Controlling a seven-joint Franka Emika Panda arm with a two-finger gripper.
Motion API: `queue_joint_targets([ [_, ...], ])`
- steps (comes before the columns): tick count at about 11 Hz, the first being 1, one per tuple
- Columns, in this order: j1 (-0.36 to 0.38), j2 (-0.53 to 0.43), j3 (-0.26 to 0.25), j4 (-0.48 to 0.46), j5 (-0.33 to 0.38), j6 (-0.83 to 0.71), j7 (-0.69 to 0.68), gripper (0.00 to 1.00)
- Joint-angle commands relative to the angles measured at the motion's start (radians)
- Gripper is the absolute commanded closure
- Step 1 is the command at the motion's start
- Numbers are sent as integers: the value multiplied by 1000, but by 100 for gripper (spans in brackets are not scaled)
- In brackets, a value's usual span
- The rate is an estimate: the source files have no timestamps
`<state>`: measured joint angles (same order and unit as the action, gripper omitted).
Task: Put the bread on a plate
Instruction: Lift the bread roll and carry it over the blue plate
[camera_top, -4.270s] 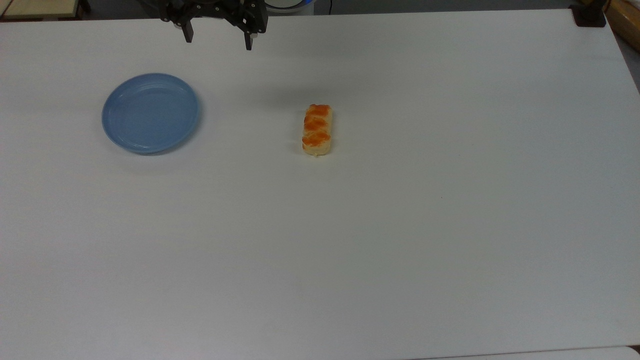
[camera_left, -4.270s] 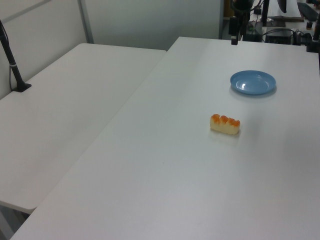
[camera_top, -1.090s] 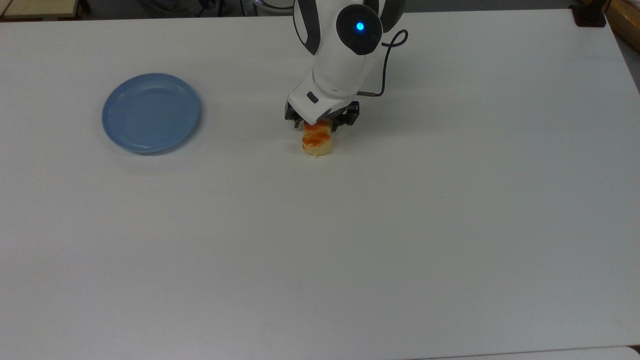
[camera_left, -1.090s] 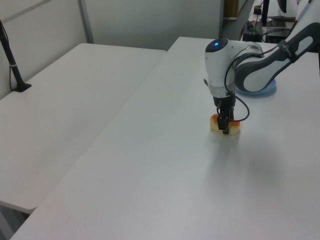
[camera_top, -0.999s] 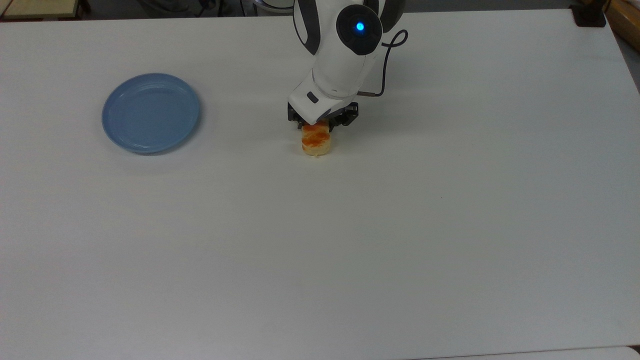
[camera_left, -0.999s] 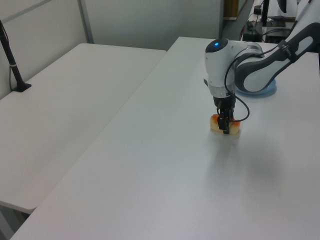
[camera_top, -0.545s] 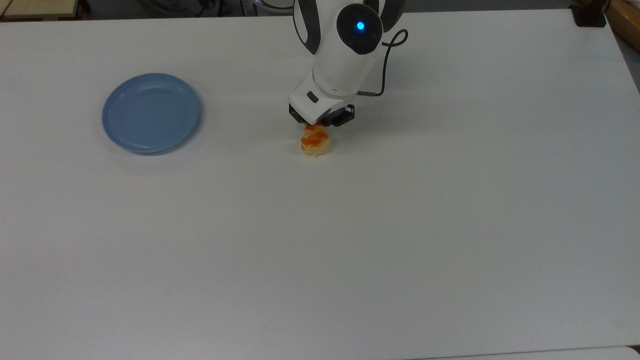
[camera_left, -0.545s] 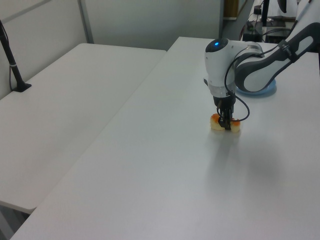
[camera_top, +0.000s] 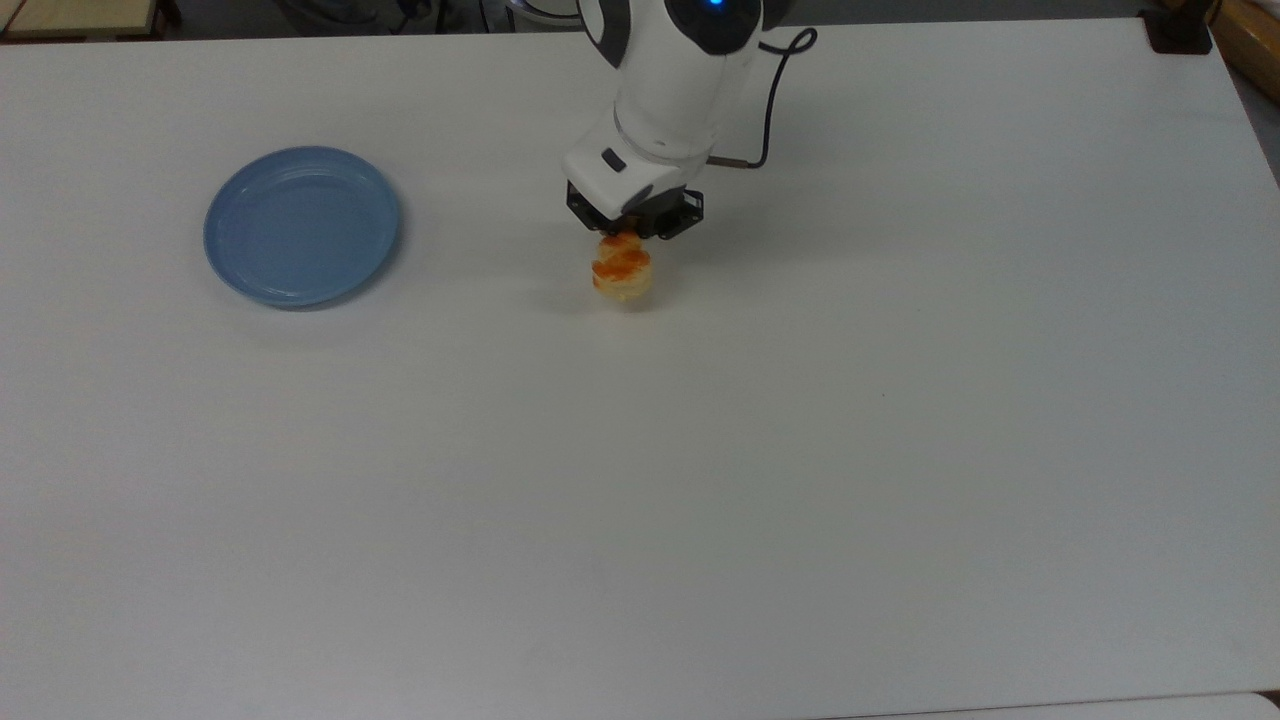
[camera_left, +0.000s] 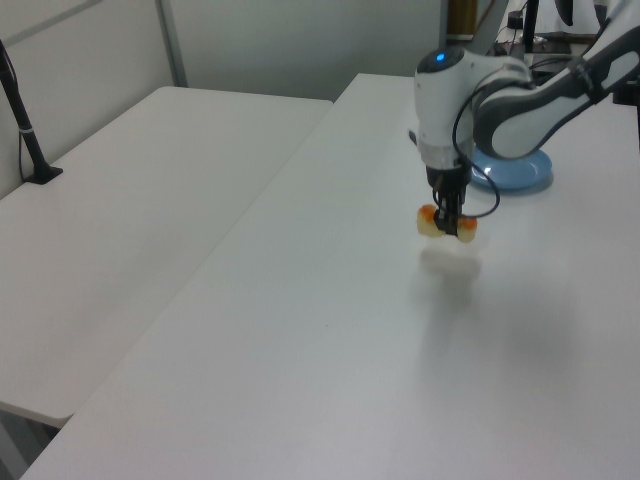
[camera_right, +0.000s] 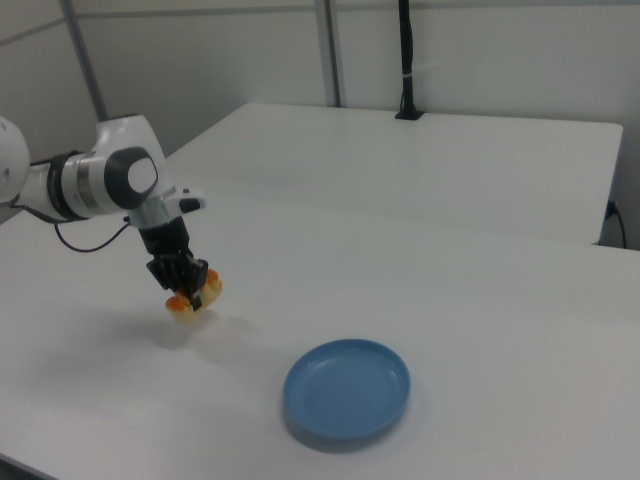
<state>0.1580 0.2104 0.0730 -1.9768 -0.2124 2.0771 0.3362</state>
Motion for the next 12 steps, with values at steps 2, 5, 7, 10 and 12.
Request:
queue_joint_targets([
  [2,-12,-121,-122,65,37,-167,-178,84],
  [5,-12,-134,-278,159,74,-258,-334,84],
  [7,-11,-132,-393,184,99,-255,-431,84],
  [10,-15,-108,-493,178,97,-200,-514,84],
  [12,-46,-50,-513,170,97,-138,-529,84],
])
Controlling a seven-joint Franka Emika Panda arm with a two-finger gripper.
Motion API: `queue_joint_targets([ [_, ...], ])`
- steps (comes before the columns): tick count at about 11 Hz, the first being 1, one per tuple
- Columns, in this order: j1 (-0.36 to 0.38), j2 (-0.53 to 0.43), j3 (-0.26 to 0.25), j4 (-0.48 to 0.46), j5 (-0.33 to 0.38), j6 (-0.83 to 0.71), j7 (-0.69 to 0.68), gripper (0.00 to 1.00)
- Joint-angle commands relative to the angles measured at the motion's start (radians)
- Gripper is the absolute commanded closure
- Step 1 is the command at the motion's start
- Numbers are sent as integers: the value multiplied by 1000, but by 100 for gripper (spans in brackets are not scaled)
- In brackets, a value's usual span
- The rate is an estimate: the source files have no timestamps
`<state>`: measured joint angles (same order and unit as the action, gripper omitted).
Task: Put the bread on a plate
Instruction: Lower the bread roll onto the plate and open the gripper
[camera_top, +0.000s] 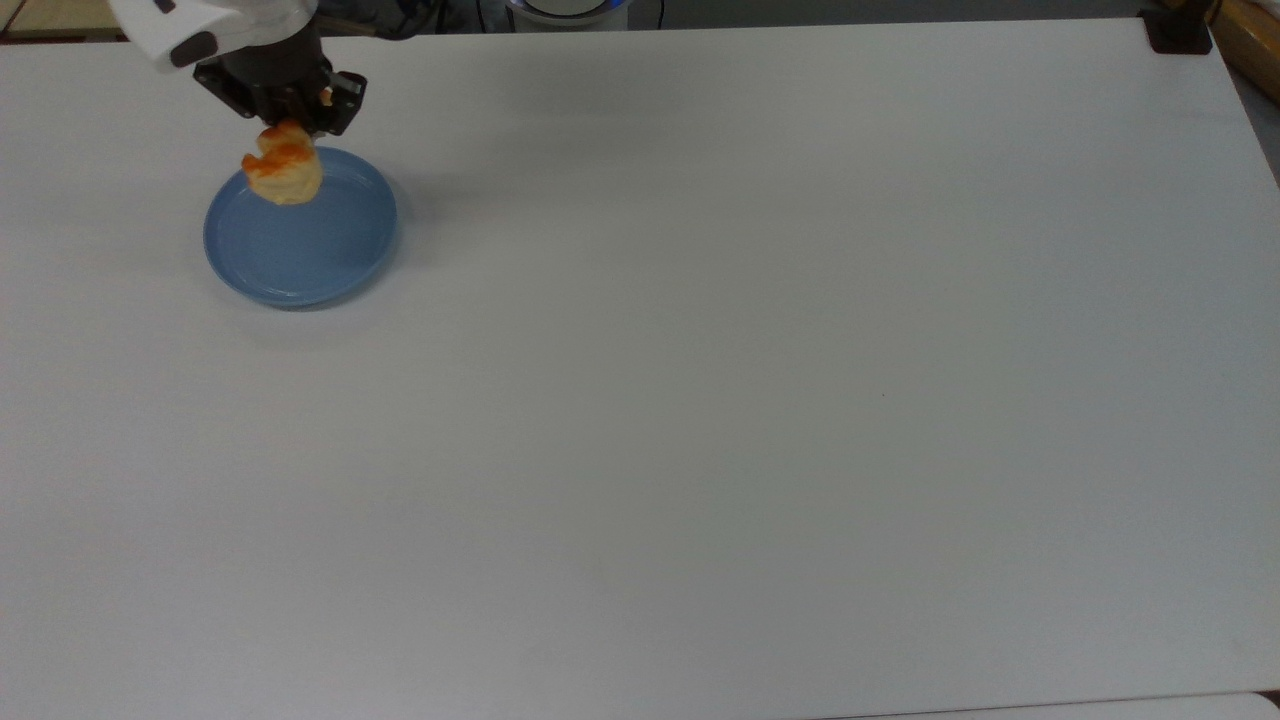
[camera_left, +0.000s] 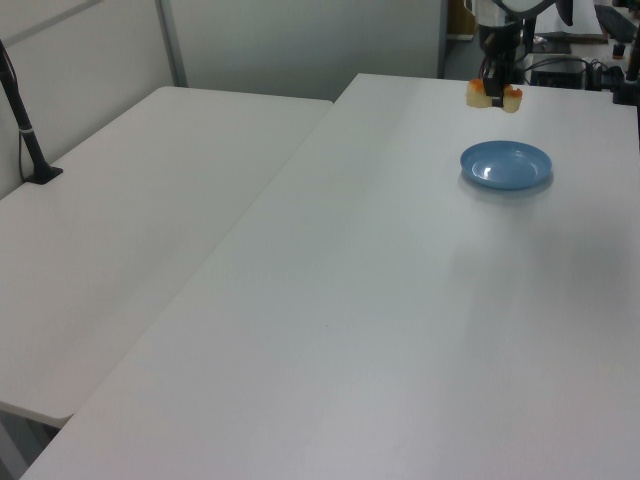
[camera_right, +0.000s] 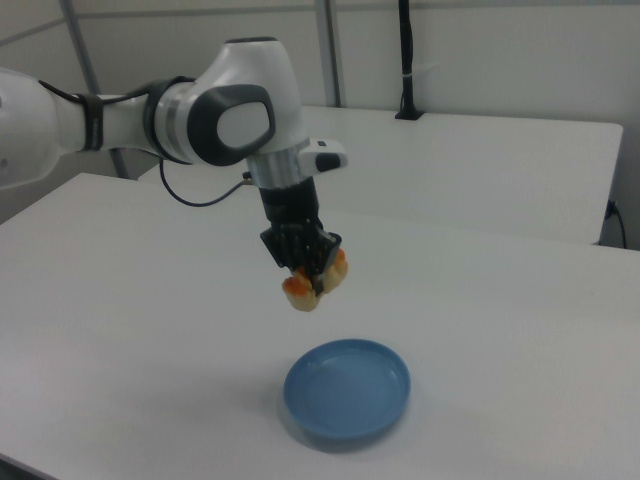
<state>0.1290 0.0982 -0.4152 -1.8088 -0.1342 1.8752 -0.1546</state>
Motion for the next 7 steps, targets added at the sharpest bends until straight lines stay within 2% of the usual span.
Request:
queue_joint_targets([
  [1,-34,89,-24,-1,19,108,-39,83],
  [3,-55,97,-17,-33,19,146,-45,83],
  [5,-57,84,-11,-114,10,221,-45,83],
  [6,-54,87,-10,-159,2,276,-40,81],
  [7,-52,94,-10,-190,-5,324,-36,73],
])
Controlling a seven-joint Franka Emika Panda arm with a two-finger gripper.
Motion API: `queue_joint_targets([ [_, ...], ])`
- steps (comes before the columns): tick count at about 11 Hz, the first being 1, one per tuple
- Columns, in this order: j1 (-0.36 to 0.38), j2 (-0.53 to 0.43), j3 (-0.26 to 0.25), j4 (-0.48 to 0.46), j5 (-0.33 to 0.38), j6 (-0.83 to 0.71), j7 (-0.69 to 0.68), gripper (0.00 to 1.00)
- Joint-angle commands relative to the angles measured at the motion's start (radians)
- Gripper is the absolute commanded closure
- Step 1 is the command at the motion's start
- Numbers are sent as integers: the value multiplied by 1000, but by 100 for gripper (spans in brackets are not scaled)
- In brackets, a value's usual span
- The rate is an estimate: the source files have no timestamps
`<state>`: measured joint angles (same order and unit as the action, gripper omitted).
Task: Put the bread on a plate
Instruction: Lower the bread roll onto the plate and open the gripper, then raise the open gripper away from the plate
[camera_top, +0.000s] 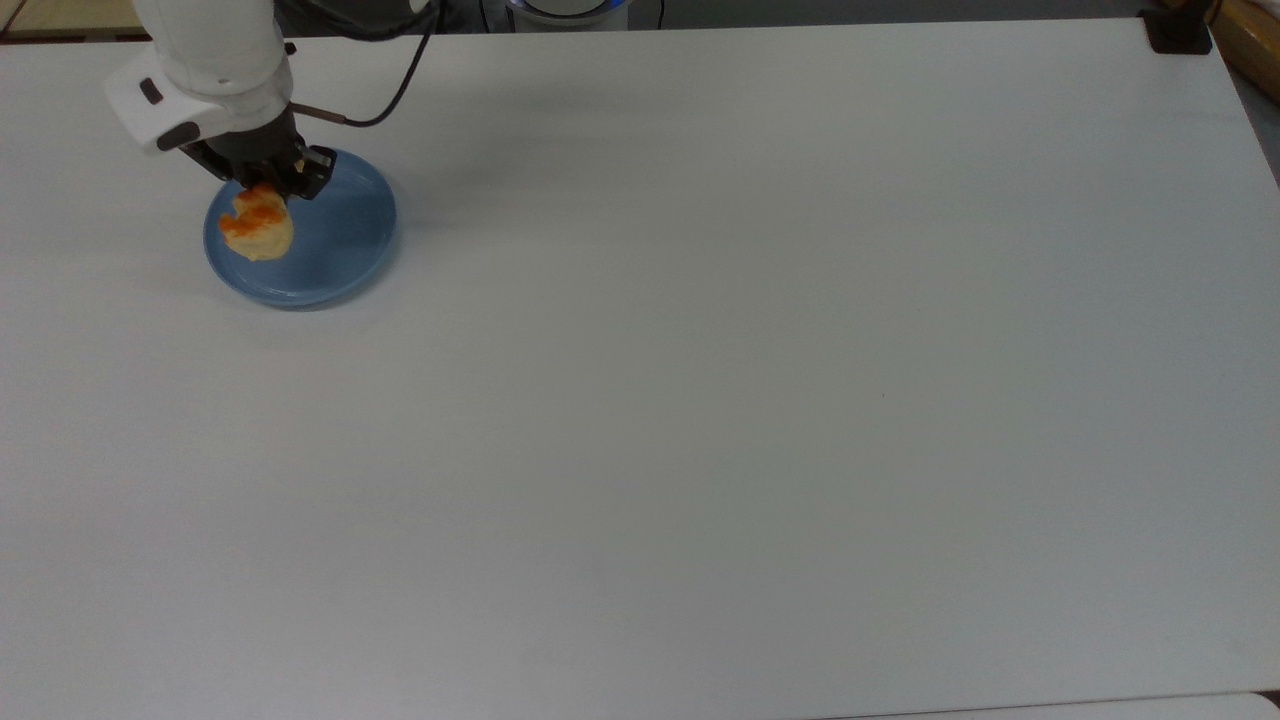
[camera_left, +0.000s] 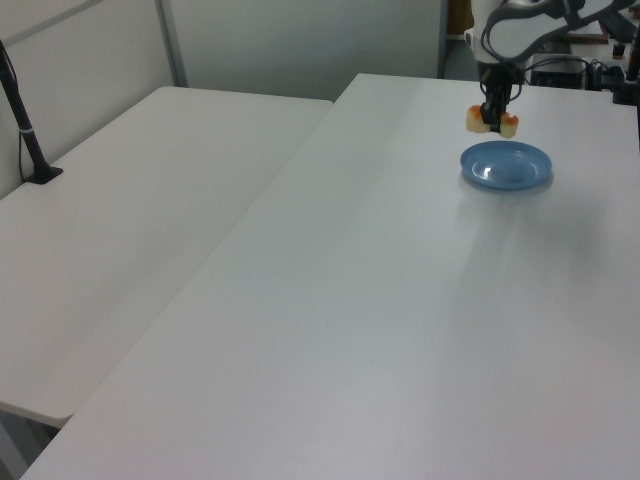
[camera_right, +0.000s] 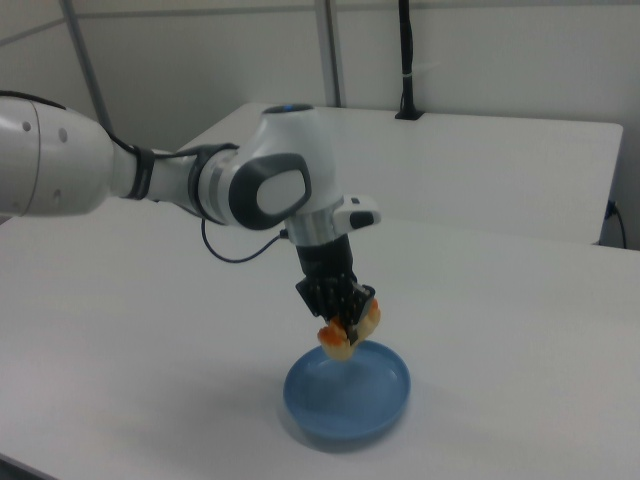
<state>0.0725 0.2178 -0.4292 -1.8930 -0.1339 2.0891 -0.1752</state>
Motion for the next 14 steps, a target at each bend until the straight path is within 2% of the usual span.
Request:
queue_joint_targets([
  [1,3,-21,4,-109,-7,121,-12,61],
  [2,3,-21,4,-110,-7,121,-13,52],
  [3,6,-20,4,-113,-7,121,-12,38],
  [4,4,-18,4,-120,-7,124,-12,14],
  [5,4,-20,4,-121,-7,123,-12,0],
  [10,6,-52,13,-97,-6,106,34,0],
  [13,-17,-118,82,32,-1,-91,82,0],
  [14,-46,-118,136,98,5,-172,83,0],
])
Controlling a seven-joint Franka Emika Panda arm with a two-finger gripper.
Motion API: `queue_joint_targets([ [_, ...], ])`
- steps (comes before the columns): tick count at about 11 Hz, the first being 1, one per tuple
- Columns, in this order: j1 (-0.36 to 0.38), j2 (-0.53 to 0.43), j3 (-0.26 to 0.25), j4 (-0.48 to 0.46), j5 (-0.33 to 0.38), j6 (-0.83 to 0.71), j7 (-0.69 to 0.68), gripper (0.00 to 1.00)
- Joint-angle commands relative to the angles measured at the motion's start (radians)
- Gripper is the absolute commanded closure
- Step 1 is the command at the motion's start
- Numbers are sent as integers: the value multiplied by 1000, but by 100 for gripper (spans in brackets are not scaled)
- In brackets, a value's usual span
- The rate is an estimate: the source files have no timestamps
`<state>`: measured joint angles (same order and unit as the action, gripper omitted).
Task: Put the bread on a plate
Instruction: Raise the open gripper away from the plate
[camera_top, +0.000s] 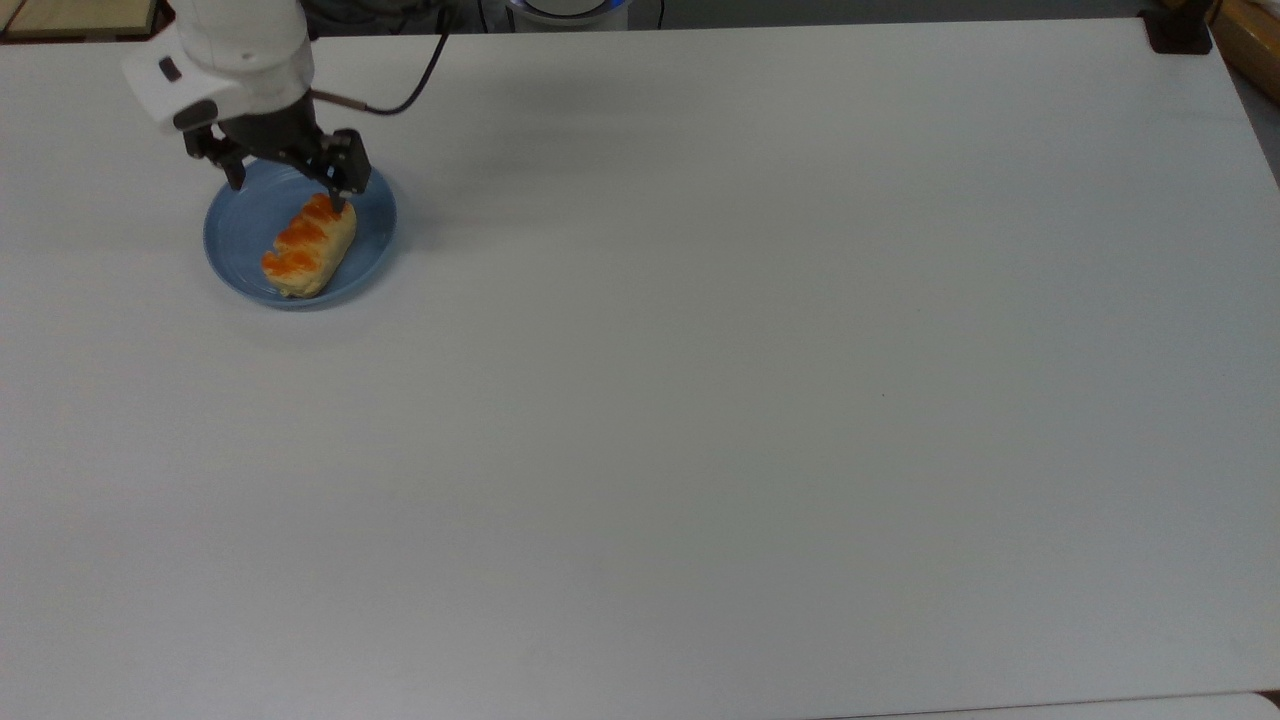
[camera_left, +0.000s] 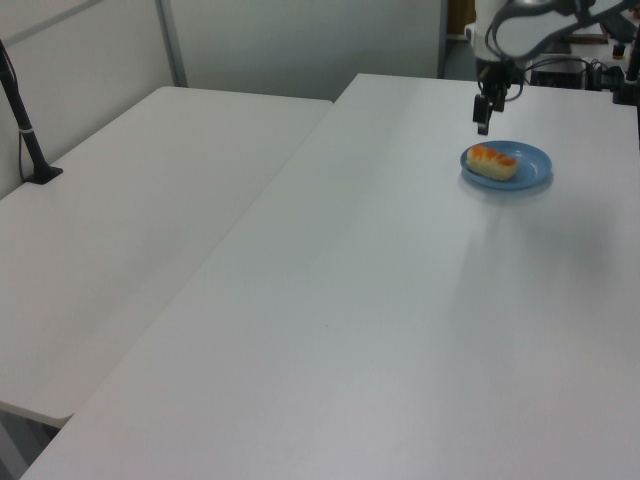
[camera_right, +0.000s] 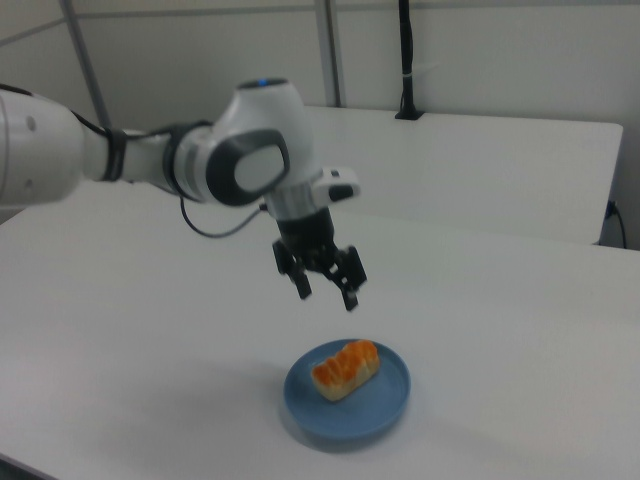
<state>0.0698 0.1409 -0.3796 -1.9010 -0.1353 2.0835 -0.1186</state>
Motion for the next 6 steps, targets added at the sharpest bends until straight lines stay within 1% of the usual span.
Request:
queue_joint_targets([
  [1,-76,-44,141,162,8,-234,46,0],
  [2,-83,-44,178,209,8,-279,72,0],
  [4,-81,-70,229,252,8,-360,80,0],
  [5,-64,-86,246,256,10,-391,80,0],
  [6,-33,-102,248,257,11,-411,86,0],
])
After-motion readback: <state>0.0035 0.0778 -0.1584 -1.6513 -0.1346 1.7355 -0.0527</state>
